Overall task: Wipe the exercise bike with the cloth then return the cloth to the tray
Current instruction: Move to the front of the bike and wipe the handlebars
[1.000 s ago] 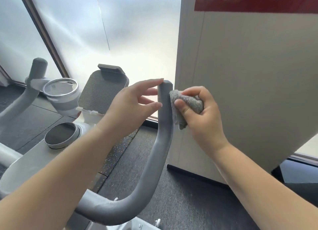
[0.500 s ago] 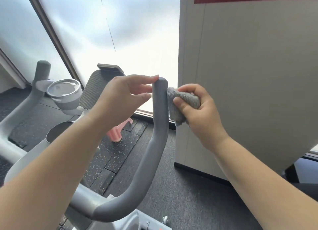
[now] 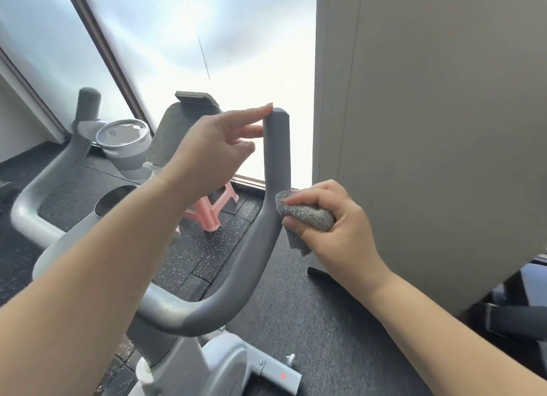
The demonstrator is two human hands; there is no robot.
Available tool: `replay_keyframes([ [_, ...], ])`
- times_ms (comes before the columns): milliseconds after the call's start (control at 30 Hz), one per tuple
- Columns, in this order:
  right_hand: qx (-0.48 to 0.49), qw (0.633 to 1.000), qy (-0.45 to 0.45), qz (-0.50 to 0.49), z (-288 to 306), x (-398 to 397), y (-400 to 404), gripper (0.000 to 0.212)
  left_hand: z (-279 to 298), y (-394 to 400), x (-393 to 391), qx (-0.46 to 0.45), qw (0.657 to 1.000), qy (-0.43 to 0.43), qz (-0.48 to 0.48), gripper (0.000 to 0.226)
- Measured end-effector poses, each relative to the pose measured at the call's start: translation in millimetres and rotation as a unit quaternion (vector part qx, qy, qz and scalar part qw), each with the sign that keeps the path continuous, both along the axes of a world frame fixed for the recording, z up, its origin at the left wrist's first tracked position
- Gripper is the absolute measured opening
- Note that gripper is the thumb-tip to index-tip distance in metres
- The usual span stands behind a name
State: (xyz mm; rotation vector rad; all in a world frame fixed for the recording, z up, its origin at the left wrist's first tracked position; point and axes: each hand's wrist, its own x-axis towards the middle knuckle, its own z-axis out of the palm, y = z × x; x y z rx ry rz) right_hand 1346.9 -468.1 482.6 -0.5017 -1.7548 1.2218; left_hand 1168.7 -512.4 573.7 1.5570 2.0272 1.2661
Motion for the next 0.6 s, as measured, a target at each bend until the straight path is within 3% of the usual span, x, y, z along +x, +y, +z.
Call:
replay_keyframes([
  [167,0.119,0.990,-0.010,-0.077,45,-18,19,0.028,5,-10,-2,0.000,1.000,0.017,0.005,0.052],
  [267,0.249,0.959,-0.054,-0.122,65,-40,33,0.038,4,-19,-6,0.016,1.000,0.006,0.020,0.045],
  [333,0.297,0.941,-0.073,-0.148,64,-47,34,0.031,1,-27,-10,0.018,0.999,0.002,0.026,0.041],
  [500,0.318,0.931,-0.119,-0.132,27,-27,4,0.027,-12,-47,-28,0.008,0.999,0.024,0.034,0.038],
  [600,0.249,0.953,-0.142,-0.103,13,-13,-17,0.029,-18,-62,-39,-0.006,0.999,0.050,0.021,0.037],
])
